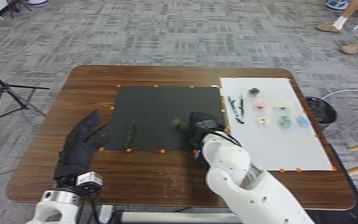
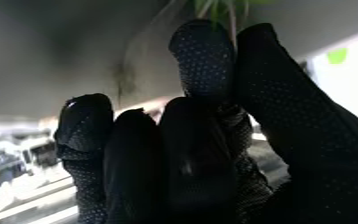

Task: Arrange flowers

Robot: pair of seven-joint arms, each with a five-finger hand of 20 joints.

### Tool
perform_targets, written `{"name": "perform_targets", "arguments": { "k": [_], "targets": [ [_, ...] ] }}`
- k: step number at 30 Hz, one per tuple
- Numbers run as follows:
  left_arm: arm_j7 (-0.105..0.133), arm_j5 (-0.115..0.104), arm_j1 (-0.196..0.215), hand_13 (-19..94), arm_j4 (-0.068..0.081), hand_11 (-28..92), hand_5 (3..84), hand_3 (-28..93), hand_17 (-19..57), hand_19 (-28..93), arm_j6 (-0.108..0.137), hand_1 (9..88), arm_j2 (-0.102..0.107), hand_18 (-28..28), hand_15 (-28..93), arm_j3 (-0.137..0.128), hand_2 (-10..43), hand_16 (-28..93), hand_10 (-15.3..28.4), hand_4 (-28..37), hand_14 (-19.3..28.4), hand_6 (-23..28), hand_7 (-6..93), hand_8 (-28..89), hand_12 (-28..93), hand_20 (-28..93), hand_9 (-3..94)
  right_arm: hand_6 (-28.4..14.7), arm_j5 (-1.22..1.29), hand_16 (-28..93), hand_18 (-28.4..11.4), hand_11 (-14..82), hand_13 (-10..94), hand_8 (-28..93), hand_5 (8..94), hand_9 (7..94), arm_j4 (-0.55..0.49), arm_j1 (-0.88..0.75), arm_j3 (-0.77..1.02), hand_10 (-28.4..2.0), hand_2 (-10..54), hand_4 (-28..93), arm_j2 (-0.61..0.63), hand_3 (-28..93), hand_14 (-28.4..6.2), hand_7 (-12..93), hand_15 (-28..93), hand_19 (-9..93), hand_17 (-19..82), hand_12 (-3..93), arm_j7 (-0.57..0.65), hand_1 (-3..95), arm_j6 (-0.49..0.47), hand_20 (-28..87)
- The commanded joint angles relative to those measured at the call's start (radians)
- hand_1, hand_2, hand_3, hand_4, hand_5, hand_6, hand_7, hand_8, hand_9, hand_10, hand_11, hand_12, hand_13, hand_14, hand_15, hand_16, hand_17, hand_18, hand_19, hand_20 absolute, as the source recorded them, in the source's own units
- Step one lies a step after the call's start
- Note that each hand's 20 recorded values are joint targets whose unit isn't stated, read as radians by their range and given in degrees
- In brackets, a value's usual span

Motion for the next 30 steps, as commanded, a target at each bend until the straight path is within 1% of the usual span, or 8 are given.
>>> {"name": "perform_targets", "arguments": {
  "k": [1, 7, 9, 10, 13, 18, 22, 30],
  "targets": [
    [-0.037, -0.002, -0.033, 19, 0.008, 12, 24.6, 62, -12.7, 42, -0.028, 24.9, 0.012, 21.3, 17, 0.022, -8.1, 8, 9.5, -28.3, 12.5, 1.8, 20.8, -11, 21, 9, 21.0, 0.2, 0.015, 43, -23.1, 67.3, 84, 25, 85.4, 91.5, 0.054, 0.028, -0.041, -7.0, -6.8, -20, -0.078, 84, -9.2, 45, 89, 93, 43, 58.9, 0.021, 40.7, -0.015, 33],
    [-0.054, -0.001, -0.060, 19, 0.016, 12, 24.6, 62, -12.7, 42, -0.047, 24.9, 0.015, 21.2, 17, 0.039, -8.1, 8, 9.4, -28.3, 12.5, 1.9, 20.7, -11, 21, 9, 21.0, 0.4, 0.009, 43, -23.1, 66.4, 84, 25, 85.8, 91.0, 0.092, 0.052, -0.053, -6.9, -6.5, -20, -0.126, 84, -8.9, 44, 88, 93, 44, 58.7, 0.039, 40.3, -0.007, 32],
    [-0.051, -0.002, -0.060, 19, 0.015, 12, 24.6, 62, -12.7, 42, -0.045, 24.8, 0.015, 21.2, 17, 0.042, -8.1, 8, 9.4, -28.3, 12.6, 1.9, 20.6, -11, 21, 9, 21.0, 0.5, -0.006, 43, -23.0, 66.4, 84, 25, 86.1, 91.1, 0.102, 0.056, -0.054, -7.0, -6.0, -20, -0.140, 84, -8.8, 44, 88, 93, 44, 58.4, 0.029, 40.0, -0.010, 32],
    [-0.050, -0.004, -0.068, 18, 0.018, 12, 24.6, 62, -12.7, 42, -0.042, 24.8, 0.021, 21.2, 17, 0.050, -8.0, 8, 9.4, -28.3, 12.6, 1.9, 20.6, -11, 21, 9, 21.0, 0.6, -0.003, 43, -23.0, 66.4, 85, 24, 86.2, 91.1, 0.105, 0.057, -0.051, -7.0, -5.9, -20, -0.146, 84, -8.8, 44, 88, 93, 44, 58.3, 0.030, 40.0, -0.008, 32],
    [-0.067, -0.004, -0.096, 18, 0.030, 12, 24.5, 62, -12.7, 42, -0.065, 25.0, 0.039, 21.2, 17, 0.060, -7.9, 8, 9.4, -28.3, 12.6, 1.9, 20.6, -11, 21, 9, 20.8, 0.5, 0.004, 43, -22.9, 66.4, 85, 24, 86.3, 91.1, 0.109, 0.051, -0.045, -7.0, -5.8, -20, -0.165, 84, -8.8, 43, 88, 93, 44, 58.2, 0.051, 40.0, 0.010, 32],
    [-0.077, -0.004, -0.136, 18, 0.044, 12, 24.4, 62, -12.7, 42, -0.085, 24.9, 0.052, 21.2, 17, 0.073, -7.9, 8, 9.3, -28.3, 12.5, 1.8, 20.7, -10, 21, 9, 20.6, 0.6, 0.010, 43, -22.9, 66.0, 85, 24, 86.7, 91.3, 0.116, 0.042, -0.036, -6.9, -5.3, -20, -0.189, 84, -8.6, 43, 88, 93, 44, 57.5, 0.080, 40.0, 0.042, 32],
    [-0.078, -0.004, -0.163, 18, 0.054, 12, 24.3, 62, -12.6, 42, -0.093, 24.8, 0.053, 21.2, 17, 0.086, -7.9, 8, 9.4, -28.3, 12.6, 1.8, 20.7, -11, 21, 9, 20.6, 0.5, 0.011, 43, -22.9, 65.6, 85, 23, 86.9, 91.4, 0.125, 0.041, -0.033, -6.9, -3.2, -21, -0.206, 84, -8.7, 42, 87, 93, 44, 56.9, 0.088, 39.3, 0.059, 32],
    [-0.077, -0.003, -0.188, 18, 0.064, 12, 24.4, 62, -12.5, 42, -0.113, 24.7, 0.053, 21.2, 17, 0.091, -7.8, 8, 9.4, -28.3, 12.6, 1.8, 20.7, -11, 21, 9, 20.6, 0.4, 0.026, 44, -23.0, 65.0, 85, 22, 87.1, 91.4, 0.129, 0.040, -0.039, -6.9, -2.2, -21, -0.225, 84, -8.6, 41, 87, 93, 44, 57.0, 0.100, 38.9, 0.102, 33]
  ]
}}
